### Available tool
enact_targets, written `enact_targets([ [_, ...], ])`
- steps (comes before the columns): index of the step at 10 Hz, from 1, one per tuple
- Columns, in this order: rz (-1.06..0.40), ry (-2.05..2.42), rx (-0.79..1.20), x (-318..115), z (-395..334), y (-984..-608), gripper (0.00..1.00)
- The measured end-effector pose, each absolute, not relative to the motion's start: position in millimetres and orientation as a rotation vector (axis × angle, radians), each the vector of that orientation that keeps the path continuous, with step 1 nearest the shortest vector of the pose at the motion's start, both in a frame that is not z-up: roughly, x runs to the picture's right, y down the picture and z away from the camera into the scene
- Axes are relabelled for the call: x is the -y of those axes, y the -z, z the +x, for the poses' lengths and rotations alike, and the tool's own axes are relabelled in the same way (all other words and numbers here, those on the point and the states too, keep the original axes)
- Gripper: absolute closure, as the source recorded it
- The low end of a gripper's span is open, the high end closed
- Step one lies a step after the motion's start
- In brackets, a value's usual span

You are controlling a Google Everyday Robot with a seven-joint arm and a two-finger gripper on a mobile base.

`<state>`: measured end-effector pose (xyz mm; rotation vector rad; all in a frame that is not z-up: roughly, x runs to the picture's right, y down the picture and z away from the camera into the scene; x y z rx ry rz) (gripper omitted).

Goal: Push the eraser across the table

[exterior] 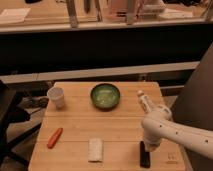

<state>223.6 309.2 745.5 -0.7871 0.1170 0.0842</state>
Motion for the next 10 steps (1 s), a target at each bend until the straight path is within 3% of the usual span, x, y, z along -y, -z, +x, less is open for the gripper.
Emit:
enact_targets([
  [10, -0.785, -0.068, -0.121, -302.8, 208.0, -746.7, 0.99],
])
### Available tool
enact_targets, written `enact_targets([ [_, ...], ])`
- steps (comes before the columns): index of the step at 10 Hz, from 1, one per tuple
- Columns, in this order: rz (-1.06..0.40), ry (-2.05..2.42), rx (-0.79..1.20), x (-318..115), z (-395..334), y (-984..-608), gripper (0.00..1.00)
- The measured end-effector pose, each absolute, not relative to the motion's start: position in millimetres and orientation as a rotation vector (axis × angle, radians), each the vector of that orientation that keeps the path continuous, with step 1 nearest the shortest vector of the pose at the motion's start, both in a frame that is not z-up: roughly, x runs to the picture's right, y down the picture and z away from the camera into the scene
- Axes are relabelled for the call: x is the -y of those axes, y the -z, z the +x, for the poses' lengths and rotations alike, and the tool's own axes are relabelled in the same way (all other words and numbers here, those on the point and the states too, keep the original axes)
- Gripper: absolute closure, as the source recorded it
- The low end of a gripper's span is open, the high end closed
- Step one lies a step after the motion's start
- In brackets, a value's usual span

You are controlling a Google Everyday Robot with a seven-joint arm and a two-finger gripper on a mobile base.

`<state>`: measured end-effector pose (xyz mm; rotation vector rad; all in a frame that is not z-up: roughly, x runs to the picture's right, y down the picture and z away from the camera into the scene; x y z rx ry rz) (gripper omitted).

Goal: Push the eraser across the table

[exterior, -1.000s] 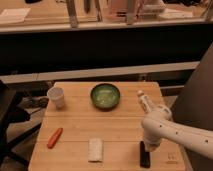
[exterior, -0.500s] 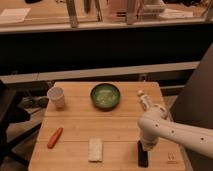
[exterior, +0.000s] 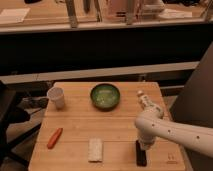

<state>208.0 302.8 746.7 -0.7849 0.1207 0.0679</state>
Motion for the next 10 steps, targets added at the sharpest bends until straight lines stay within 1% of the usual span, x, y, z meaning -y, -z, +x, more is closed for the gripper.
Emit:
enact_targets([
  [5, -0.774, -0.040, -0.126, -297.9, 195.5, -754.2, 0.99],
  [8, -0.775, -0.041, -0.125, -296.0, 194.0, -751.6, 0.99],
  [10, -0.766, -0.015, -0.130, -290.8, 183.0, -759.7, 0.99],
])
